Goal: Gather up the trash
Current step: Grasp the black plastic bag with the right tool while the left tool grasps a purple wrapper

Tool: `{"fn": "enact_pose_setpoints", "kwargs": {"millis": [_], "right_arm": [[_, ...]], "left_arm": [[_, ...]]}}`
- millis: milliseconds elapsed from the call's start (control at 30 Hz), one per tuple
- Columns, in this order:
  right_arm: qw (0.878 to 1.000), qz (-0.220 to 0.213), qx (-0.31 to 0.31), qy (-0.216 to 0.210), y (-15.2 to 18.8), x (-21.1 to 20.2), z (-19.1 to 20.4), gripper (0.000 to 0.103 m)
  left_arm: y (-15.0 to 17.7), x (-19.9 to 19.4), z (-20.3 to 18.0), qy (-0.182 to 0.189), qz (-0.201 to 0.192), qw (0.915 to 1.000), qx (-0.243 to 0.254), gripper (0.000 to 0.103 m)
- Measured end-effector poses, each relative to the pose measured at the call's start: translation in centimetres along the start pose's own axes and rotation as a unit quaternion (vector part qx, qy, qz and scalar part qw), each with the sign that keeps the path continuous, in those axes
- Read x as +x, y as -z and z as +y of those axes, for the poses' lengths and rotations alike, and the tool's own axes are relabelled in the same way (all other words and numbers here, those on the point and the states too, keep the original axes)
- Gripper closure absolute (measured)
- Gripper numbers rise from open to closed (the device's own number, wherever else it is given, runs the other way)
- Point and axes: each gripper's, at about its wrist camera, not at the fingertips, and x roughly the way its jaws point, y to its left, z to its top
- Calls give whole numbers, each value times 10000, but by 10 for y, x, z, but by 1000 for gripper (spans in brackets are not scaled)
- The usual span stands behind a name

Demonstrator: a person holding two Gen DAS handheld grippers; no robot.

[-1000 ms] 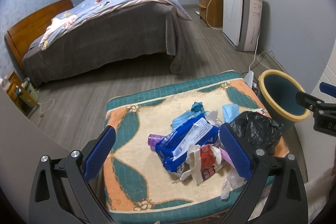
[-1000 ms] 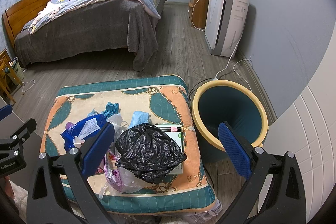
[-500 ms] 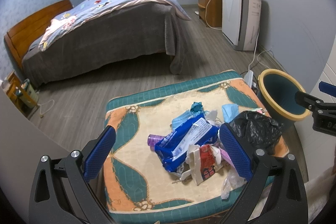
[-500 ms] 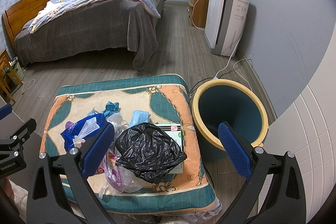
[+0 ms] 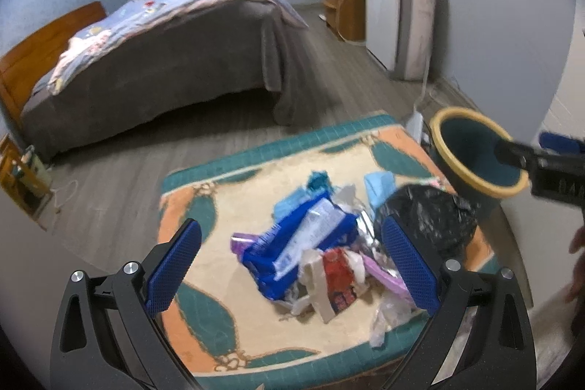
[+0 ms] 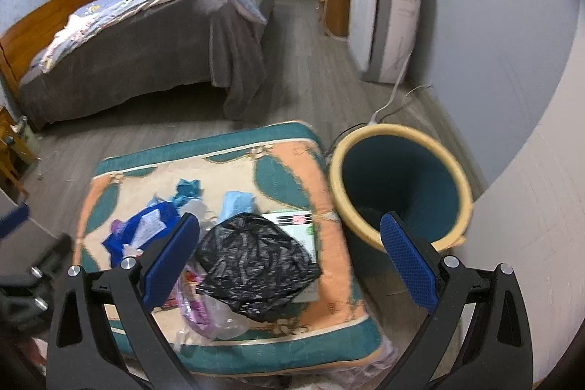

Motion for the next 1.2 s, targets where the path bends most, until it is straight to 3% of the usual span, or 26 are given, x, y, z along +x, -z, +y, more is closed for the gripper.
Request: {"fn": "enact_pose_setpoints", "kwargs": {"millis": [167,367,500,567,600,767,800,900,1000,1200], "right_arm": [[9971,485,537,-244,3,30,-18,6],[9940,932,524,-243,2,62,-32,7],[9875,1370,633,-459,8,88,-36,26],[9830,1640,538,-627,14,101,-31,35],[9811,1757,417,-689,18,107,-26,38],[9743,2088,72,-839,27,127,-15,40],[9718,2173,58,-910,28,131,-15,46],[9663,2338,91,-1071,32,137,-16,82],[9681,2198,132,-1198,27,127,-19,99],[9802,1589,139,-1177,0,92,-22,101]], "left_arm": [[10,9,-22,356,120,9992,150,5],[38,33,-76,590,308,9950,748,6],[53,56,-99,647,558,9919,945,9],[58,65,-106,681,677,9902,1014,19],[60,71,-109,676,779,9888,1075,29],[62,89,-111,634,967,9874,1078,48],[61,90,-110,621,971,9873,1090,56],[60,92,-105,554,994,9879,1056,68],[56,87,-96,421,895,9894,1064,76],[32,61,-85,256,339,9942,992,82]]}}
